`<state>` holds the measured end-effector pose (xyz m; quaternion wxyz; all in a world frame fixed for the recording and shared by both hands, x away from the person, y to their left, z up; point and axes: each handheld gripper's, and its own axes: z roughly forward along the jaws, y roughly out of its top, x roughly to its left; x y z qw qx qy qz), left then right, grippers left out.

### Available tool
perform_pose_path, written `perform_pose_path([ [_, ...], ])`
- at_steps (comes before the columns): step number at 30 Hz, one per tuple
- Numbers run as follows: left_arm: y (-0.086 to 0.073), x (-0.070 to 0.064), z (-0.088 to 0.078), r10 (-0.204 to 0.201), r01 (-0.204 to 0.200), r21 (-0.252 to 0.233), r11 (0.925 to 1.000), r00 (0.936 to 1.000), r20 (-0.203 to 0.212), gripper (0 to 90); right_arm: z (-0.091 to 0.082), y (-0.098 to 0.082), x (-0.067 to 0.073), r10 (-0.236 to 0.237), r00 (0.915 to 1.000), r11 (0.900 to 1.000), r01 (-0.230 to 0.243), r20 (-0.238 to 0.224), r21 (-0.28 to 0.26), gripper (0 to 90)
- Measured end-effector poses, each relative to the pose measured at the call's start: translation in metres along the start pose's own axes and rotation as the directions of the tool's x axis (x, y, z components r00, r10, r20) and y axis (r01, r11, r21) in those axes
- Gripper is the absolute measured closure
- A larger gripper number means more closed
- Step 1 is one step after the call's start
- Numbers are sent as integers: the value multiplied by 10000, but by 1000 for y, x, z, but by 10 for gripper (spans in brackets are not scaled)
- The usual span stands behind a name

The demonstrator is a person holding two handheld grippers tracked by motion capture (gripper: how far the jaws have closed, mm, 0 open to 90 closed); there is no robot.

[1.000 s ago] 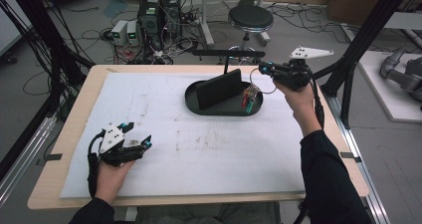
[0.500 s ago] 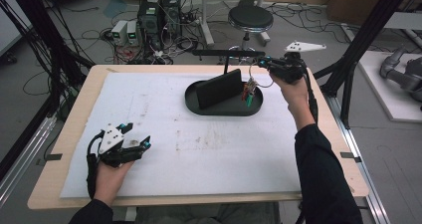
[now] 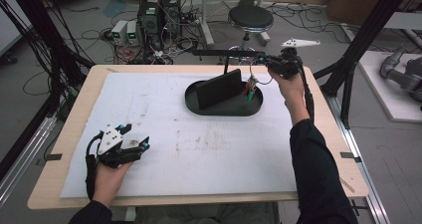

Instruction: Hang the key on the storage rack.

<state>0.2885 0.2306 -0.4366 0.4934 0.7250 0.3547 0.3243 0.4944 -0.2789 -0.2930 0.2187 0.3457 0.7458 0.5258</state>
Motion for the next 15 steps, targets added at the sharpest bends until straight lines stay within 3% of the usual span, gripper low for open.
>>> perform_pose_path([
  [3,-1,0,-1,-24,24,-15,10000,10000,-9,238,1,0,-2,17,9999,9997,-13,140,-228,877],
  [8,-1,1,-2,-14,14,14,10000,10000,-43,238,6,-5,-9,332,9989,9994,-335,339,90,877],
  [15,-2,1,-4,-16,16,43,10000,10000,-79,237,9,-8,-15,501,9975,9987,-501,507,-20,877],
])
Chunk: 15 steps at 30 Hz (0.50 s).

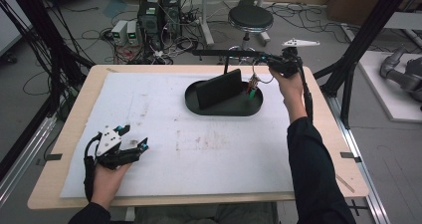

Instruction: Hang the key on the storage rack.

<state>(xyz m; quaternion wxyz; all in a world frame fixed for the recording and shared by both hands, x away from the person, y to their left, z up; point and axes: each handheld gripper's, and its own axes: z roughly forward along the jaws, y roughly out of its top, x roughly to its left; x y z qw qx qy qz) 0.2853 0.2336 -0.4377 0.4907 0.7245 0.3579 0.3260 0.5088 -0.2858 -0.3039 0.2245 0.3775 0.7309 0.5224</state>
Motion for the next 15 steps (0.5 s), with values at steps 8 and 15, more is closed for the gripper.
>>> perform_pose_path([
  [8,-1,0,0,-23,23,-3,10000,10000,0,237,3,-3,-6,167,9998,9998,-166,90,-72,876],
  [15,-1,-1,-1,-7,7,-15,10000,10000,62,238,4,-4,-6,86,9999,10000,-86,122,3,873],
])
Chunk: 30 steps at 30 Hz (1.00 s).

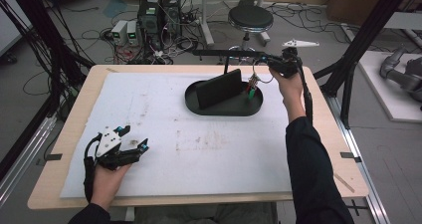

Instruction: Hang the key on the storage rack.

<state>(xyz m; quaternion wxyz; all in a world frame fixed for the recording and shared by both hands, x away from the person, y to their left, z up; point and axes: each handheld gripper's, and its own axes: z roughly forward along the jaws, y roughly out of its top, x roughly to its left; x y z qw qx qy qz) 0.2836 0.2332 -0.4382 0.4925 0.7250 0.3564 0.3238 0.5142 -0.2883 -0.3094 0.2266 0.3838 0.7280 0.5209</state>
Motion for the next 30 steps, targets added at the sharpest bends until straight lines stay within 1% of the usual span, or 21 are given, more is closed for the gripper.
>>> perform_pose_path([
  [3,0,0,0,-11,11,-6,10000,10000,6,238,0,0,1,-62,10000,10000,62,54,56,872],
  [12,0,-1,0,30,-30,-25,10000,10000,45,237,-1,0,1,-34,9999,9999,32,169,98,869],
  [16,1,-1,0,31,-31,-15,10000,10000,69,237,-3,0,1,-141,9990,9998,135,423,142,851],
  [23,1,-3,2,39,-39,-13,10000,9999,109,238,-6,1,0,-281,9963,9992,258,813,290,849],
  [25,1,-3,2,52,-52,5,10000,9999,115,238,-7,0,-1,-213,9964,9993,187,824,322,833],
  [28,1,-3,2,90,-90,20,10000,9999,121,238,-9,0,0,-280,9962,9991,253,820,333,826],
  [30,1,-3,2,80,-81,13,10000,9999,111,238,-11,2,1,-379,9957,9990,358,844,264,792],
])
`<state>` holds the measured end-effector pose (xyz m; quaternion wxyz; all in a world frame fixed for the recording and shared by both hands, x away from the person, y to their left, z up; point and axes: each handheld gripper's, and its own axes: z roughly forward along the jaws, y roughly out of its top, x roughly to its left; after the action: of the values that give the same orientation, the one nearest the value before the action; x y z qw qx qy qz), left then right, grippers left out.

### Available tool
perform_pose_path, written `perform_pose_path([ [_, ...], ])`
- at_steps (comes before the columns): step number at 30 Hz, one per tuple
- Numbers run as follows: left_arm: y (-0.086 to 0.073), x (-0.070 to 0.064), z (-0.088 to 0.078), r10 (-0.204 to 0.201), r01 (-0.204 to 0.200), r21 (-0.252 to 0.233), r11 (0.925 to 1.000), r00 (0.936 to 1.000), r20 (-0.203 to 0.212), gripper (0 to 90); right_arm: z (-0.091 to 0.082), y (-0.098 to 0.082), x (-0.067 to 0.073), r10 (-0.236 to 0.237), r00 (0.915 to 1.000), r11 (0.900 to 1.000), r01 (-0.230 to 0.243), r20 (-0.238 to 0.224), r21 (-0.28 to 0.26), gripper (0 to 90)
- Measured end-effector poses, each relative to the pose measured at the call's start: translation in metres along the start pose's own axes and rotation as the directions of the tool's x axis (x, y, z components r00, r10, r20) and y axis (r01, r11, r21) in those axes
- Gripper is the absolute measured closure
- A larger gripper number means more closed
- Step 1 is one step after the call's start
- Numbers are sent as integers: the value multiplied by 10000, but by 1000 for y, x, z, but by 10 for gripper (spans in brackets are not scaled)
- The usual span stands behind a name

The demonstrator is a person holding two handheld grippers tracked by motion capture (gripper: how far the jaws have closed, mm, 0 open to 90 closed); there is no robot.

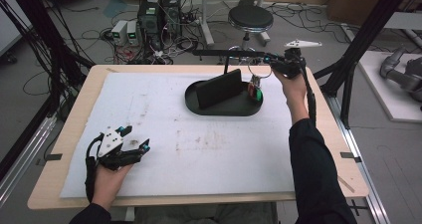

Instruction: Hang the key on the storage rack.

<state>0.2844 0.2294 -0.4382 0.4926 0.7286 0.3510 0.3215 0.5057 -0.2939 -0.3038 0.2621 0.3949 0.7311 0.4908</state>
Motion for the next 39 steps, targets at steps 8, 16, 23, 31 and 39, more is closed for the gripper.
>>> perform_pose_path([
  [8,3,2,4,-49,50,-74,10000,9999,94,237,-27,8,9,-373,9993,9992,371,90,173,593],
  [16,12,0,12,73,-69,-228,9997,9999,154,234,-76,2,23,-281,9981,9988,257,-553,-424,472],
  [23,18,1,19,112,-102,-316,9994,9994,317,233,-120,-24,36,-398,9955,9948,315,-855,-966,419],
  [31,23,1,23,355,-346,-339,9988,9990,284,233,-146,-67,44,-470,9929,9904,320,-1093,-1347,350],
  [39,26,2,18,487,-476,-488,9977,9986,211,233,-151,-121,54,-752,9933,9850,603,-877,-1616,299],
])
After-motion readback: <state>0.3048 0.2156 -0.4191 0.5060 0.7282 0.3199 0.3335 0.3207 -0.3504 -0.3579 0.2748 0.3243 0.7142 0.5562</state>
